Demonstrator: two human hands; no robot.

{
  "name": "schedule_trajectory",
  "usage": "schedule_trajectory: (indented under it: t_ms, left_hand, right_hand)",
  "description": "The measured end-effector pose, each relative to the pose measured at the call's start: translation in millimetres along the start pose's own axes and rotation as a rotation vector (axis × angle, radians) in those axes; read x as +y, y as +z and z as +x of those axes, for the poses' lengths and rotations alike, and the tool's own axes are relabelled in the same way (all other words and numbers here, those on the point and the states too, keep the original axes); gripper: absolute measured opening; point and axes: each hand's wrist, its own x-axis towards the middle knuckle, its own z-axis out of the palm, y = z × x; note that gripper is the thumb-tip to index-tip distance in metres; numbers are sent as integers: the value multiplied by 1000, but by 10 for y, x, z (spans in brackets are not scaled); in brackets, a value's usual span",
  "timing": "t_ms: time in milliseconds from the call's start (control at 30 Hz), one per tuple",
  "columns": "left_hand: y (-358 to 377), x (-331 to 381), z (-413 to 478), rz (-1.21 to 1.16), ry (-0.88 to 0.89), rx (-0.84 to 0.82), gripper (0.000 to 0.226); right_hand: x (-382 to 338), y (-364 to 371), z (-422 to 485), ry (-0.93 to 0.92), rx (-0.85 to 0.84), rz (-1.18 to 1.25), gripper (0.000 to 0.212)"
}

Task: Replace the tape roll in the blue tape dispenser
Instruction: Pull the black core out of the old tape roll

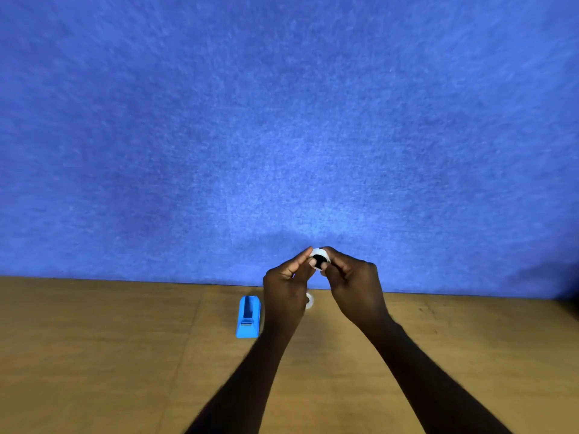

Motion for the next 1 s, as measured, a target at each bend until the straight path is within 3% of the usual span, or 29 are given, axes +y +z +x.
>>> schedule_trajectory:
  t_ms: [167, 367, 1000]
  left_hand:
    - [31, 55, 28, 74, 25, -44, 29]
    - [54, 38, 66, 26, 4, -72, 29]
    - [-27, 11, 34, -24, -33, -87, 26]
  right_hand:
    - [4, -71, 15, 39, -29, 116, 15]
    - [-19, -82, 66, -25, 40, -52, 24]
    - [-1, -65, 22, 48, -21, -2, 18]
